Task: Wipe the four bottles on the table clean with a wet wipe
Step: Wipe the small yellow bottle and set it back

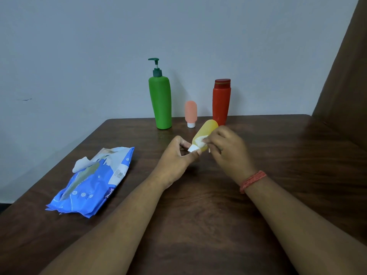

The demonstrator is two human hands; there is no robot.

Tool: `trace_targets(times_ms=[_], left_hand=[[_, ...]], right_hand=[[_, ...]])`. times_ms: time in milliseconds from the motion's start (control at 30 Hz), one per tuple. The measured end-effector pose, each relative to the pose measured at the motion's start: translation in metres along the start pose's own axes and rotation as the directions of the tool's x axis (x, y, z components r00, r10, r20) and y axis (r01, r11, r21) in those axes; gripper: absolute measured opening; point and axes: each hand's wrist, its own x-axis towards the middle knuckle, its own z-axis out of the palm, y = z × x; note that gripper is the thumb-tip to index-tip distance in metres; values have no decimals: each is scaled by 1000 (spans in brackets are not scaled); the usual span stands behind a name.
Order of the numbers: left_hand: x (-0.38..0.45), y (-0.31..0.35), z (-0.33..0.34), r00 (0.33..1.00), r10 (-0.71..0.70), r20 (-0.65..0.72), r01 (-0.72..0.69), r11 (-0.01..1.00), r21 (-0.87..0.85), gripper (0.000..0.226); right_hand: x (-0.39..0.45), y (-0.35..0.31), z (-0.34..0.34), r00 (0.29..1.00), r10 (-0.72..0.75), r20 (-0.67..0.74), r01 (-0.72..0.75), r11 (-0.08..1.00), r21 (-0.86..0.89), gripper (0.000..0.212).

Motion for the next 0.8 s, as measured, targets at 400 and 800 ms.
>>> trace_targets(times_ms=[400,800], left_hand=[[1,1,3,995,85,59,-95,973,208,28],[2,2,0,989,149,-8,-141,947,287,29]], right_hand=[[2,12,-5,985,102,-142,-106,994,-19,19],[4,13,-6,999,46,6,-45,995,-84,20]])
